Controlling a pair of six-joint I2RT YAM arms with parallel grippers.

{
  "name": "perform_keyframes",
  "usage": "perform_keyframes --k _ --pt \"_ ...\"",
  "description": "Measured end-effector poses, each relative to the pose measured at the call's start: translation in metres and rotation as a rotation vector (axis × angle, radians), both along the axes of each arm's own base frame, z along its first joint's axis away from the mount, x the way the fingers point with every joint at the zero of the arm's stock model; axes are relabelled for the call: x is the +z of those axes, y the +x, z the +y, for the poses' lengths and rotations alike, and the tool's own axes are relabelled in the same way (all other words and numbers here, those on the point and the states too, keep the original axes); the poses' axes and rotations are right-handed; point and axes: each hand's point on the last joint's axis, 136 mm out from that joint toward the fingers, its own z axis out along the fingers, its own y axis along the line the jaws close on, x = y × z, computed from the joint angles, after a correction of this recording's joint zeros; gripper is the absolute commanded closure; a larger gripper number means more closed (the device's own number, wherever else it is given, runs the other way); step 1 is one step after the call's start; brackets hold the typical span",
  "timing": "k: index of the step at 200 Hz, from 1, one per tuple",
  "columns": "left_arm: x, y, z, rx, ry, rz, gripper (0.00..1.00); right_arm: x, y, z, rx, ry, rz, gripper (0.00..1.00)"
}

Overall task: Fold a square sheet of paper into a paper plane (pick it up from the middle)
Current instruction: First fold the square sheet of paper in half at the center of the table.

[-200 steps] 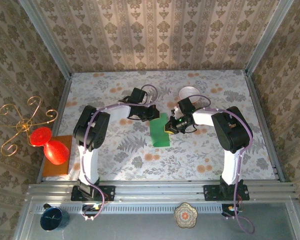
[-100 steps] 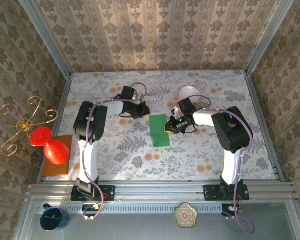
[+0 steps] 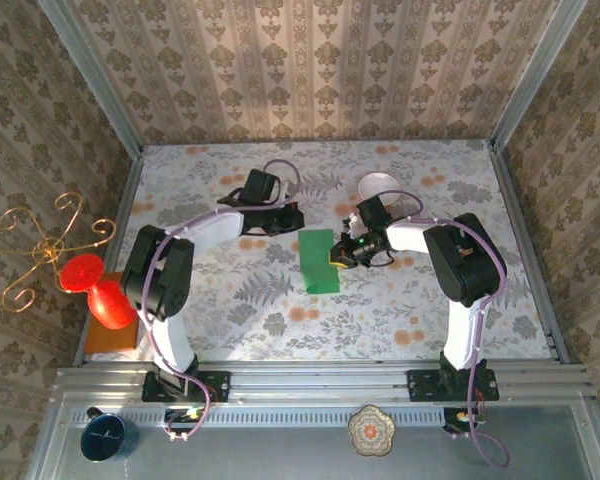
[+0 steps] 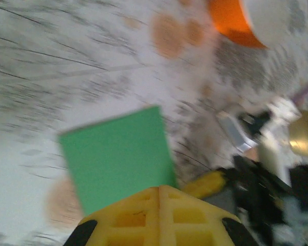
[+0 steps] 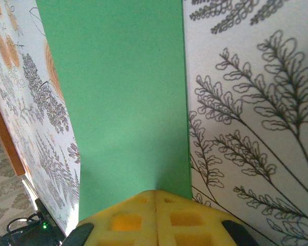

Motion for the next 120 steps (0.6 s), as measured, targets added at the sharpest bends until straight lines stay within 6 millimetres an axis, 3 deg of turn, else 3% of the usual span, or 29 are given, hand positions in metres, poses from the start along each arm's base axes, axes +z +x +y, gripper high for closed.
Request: perform_keyframes --k 25,60,120 --pt "-0.012 -0.037 -0.025 -0.069 0.001 0.052 0.95 0.000 0.000 0.000 0.001 0.001 0.000 0.91" --pt "-0.048 -0.075 -0.034 -0.117 0.033 0.181 0.96 0.000 0.000 0.000 0.000 0.004 0.002 0.91" --pt "-0.079 -0.095 -0.021 -0.099 0.069 0.287 0.99 0.000 0.000 0.000 0.000 0.005 0.002 0.91"
